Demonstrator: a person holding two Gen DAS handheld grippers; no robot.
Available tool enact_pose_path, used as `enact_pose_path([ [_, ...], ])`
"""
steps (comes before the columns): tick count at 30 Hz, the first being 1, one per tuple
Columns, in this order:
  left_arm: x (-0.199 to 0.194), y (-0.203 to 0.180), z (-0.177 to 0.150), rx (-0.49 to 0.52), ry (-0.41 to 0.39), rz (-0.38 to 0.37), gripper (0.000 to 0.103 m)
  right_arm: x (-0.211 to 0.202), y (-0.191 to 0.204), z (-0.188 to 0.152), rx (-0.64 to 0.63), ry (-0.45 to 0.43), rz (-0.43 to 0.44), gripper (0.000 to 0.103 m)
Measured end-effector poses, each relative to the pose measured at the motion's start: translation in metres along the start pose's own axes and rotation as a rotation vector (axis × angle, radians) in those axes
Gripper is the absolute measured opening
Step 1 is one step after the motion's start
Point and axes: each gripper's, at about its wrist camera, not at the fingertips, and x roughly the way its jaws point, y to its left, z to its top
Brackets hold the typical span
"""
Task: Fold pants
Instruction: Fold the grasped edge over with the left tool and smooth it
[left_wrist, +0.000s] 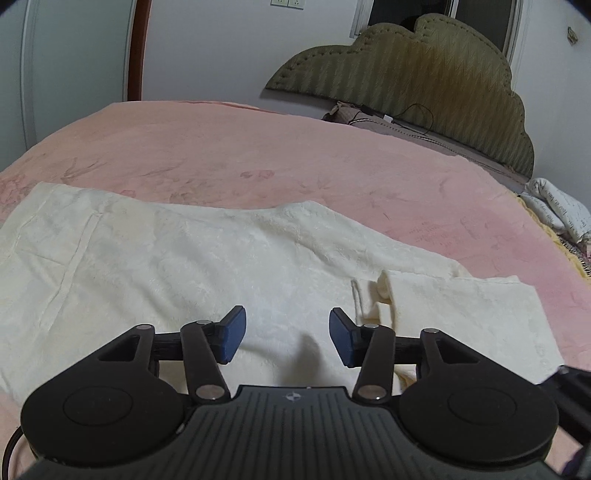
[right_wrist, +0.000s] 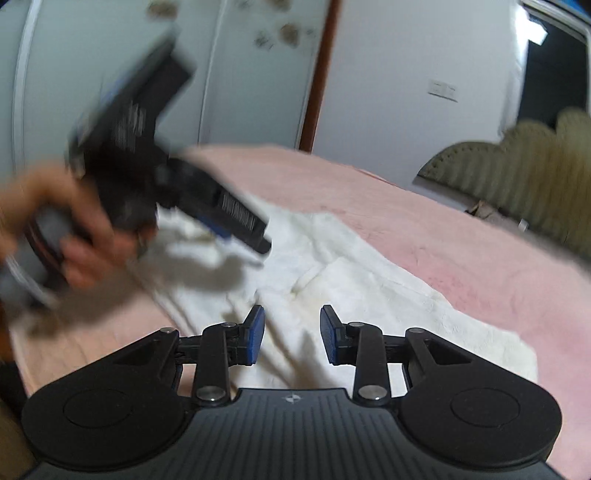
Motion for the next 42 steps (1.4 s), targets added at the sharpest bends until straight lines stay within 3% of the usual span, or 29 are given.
enact_pose_path([
  [2, -0.005, 0.000, 0.000, -0.018, 0.007, -0.026, 0.056, 0.008, 0.007, -0.002, -0.032, 0.021, -0.030, 0.032],
  [4, -0.008, 0.003, 0.001, -0.062, 0.040, -0.094, 0.056, 0.012, 0.003, -0.005, 0.018, 0.013, -0.020, 0.029],
  [6, -0.005, 0.005, 0.003, -0.142, 0.103, -0.210, 0.056, 0.017, -0.005, -0.005, 0.059, -0.010, -0.021, 0.012],
  [8, -0.001, 0.009, 0.003, -0.226, 0.173, -0.340, 0.056, 0.015, -0.007, -0.006, 0.082, -0.036, -0.032, 0.010],
  [10, 0.003, 0.009, 0.002, -0.288, 0.219, -0.419, 0.058, 0.007, -0.015, -0.003, 0.129, -0.067, -0.020, 0.009],
  [16, 0.024, -0.004, -0.004, -0.397, 0.335, -0.559, 0.066, -0.005, -0.024, 0.001, 0.161, -0.109, -0.006, 0.009],
  [18, 0.037, -0.005, -0.007, -0.457, 0.363, -0.553, 0.064, -0.006, -0.025, 0.001, 0.169, -0.111, 0.003, 0.009],
  [19, 0.045, -0.006, -0.009, -0.489, 0.375, -0.548, 0.056, -0.005, -0.024, 0.001, 0.164, -0.108, 0.004, 0.009],
  [20, 0.052, -0.004, -0.011, -0.515, 0.387, -0.551, 0.045, -0.004, -0.023, 0.002, 0.150, -0.093, 0.016, 0.009],
  [21, 0.058, -0.004, -0.013, -0.536, 0.410, -0.548, 0.021, -0.003, -0.022, 0.001, 0.129, -0.062, 0.044, 0.009],
  [22, 0.065, -0.003, -0.014, -0.546, 0.430, -0.539, 0.012, -0.003, -0.021, 0.001, 0.099, -0.044, 0.060, 0.009],
  [24, 0.067, -0.002, -0.017, -0.551, 0.404, -0.548, 0.011, -0.010, -0.029, -0.001, 0.101, -0.068, 0.077, 0.009],
  [26, 0.059, -0.003, -0.014, -0.494, 0.334, -0.494, 0.011, -0.019, -0.058, -0.001, 0.251, -0.121, 0.133, 0.009],
  [27, 0.053, -0.005, -0.013, -0.455, 0.285, -0.468, 0.011, -0.022, -0.073, -0.003, 0.329, -0.145, 0.122, 0.009],
  [30, 0.031, -0.006, -0.012, -0.376, 0.174, -0.432, 0.011, -0.010, -0.103, -0.010, 0.436, -0.093, -0.048, 0.009],
  [32, 0.026, -0.005, -0.015, -0.350, 0.170, -0.415, 0.011, 0.011, -0.108, -0.019, 0.474, 0.018, -0.108, 0.009],
  [33, 0.027, -0.005, -0.017, -0.341, 0.184, -0.404, 0.011, 0.020, -0.107, -0.025, 0.485, 0.058, -0.070, 0.009],
  [35, 0.030, -0.003, -0.025, -0.315, 0.216, -0.376, 0.011, 0.025, -0.099, -0.028, 0.447, 0.064, -0.029, 0.009],
  [40, 0.021, -0.011, -0.031, -0.229, 0.182, -0.323, 0.013, 0.022, -0.128, -0.014, 0.475, 0.012, -0.163, 0.010],
  [42, 0.018, -0.014, -0.033, -0.213, 0.180, -0.319, 0.013, 0.043, -0.152, -0.018, 0.531, 0.087, -0.183, 0.010],
])
